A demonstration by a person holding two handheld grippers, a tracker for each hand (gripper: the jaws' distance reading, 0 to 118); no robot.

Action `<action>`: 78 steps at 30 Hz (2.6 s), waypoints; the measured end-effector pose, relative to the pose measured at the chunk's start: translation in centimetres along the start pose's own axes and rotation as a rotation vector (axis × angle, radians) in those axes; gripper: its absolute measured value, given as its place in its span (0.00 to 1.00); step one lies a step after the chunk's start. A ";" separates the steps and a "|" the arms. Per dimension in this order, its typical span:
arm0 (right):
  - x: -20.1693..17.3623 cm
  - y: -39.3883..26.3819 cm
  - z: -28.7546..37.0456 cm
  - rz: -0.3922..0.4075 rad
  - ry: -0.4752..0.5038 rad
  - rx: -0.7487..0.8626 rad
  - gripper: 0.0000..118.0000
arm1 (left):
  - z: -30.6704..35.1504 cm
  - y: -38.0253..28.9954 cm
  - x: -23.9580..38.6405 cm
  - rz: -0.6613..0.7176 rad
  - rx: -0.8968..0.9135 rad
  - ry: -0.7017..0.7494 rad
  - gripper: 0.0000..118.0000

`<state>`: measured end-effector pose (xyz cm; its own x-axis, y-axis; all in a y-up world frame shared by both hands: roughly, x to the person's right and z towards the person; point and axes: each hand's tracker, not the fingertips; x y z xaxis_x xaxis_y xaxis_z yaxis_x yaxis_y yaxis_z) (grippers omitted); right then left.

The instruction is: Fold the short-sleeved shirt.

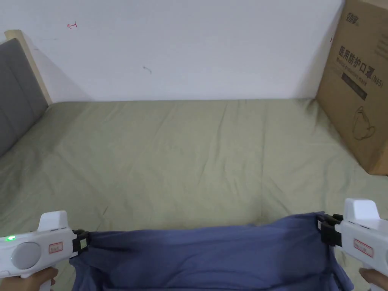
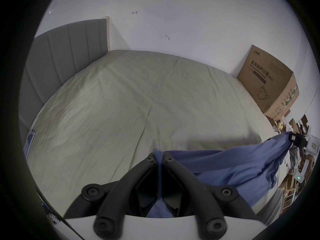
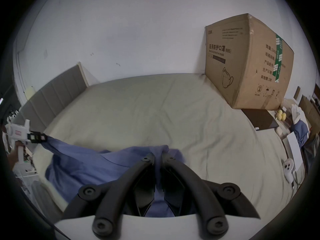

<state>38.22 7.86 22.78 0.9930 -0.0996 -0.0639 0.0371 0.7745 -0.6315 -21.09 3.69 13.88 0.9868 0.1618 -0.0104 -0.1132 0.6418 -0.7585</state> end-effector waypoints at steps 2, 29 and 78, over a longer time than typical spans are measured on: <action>-0.1 -1.6 2.2 -0.018 0.020 0.003 0.04 | 1.7 -1.5 0.0 0.003 -0.014 -0.007 0.02; -1.9 -10.2 7.8 -0.129 -0.147 0.006 0.77 | 8.7 -10.6 1.9 -0.028 0.045 0.035 0.93; -13.7 0.9 7.1 0.099 -0.211 0.430 0.00 | 0.5 -10.4 -9.0 0.330 -0.241 -0.262 0.86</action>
<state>25.45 14.33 28.58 0.9936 0.0814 0.0784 -0.0593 0.9661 -0.2514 -28.85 -4.07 22.23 0.8365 0.5311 -0.1349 -0.3550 0.3377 -0.8717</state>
